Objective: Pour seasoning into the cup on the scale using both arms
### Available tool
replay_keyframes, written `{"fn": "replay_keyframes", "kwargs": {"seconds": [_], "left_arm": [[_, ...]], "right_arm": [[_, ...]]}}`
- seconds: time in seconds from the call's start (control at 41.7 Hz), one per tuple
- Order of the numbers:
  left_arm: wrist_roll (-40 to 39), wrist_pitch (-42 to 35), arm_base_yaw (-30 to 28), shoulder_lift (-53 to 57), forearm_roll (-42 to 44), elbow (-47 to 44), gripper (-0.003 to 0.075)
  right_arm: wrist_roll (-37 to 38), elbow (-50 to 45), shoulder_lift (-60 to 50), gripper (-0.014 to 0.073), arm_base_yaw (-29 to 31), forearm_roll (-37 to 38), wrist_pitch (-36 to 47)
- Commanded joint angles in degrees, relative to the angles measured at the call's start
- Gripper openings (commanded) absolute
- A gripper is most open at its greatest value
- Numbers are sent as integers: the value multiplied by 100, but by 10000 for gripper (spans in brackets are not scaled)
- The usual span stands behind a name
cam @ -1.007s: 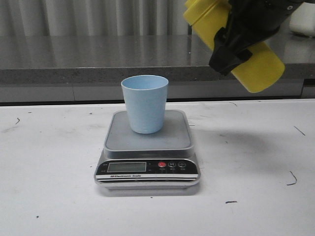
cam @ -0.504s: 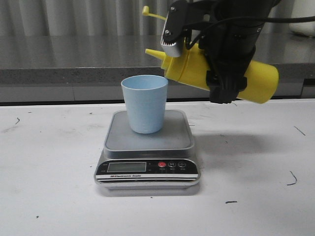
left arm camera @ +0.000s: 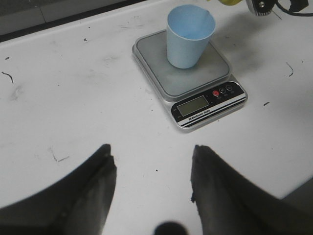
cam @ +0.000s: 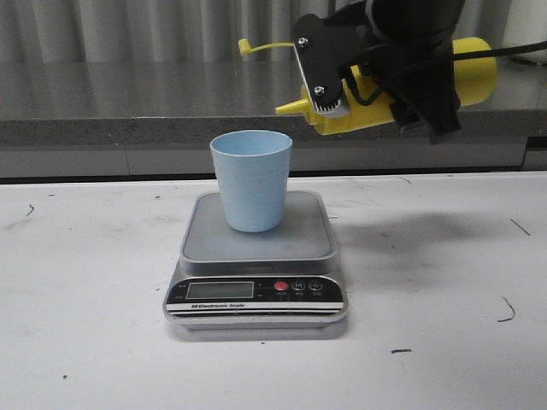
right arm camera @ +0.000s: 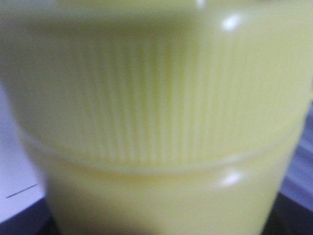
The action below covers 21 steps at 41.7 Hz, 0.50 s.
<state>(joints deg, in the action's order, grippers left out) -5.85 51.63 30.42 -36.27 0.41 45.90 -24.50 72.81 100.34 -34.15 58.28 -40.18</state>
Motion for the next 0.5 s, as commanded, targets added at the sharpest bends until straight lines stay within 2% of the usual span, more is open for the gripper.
{"fn": "replay_keyframes", "kwargs": {"seconds": [0.0,0.24,0.48], "left_arm": [[-51,-380,35,0,-7,146,356],[-51,-380,35,0,-7,146,356],[-51,-380,35,0,-7,146,356]], "right_arm": [[-7,229,-274,365,5,994,108],[-7,229,-274,363,5,1737,320],[-7,229,-267,363,5,1789,467]]}}
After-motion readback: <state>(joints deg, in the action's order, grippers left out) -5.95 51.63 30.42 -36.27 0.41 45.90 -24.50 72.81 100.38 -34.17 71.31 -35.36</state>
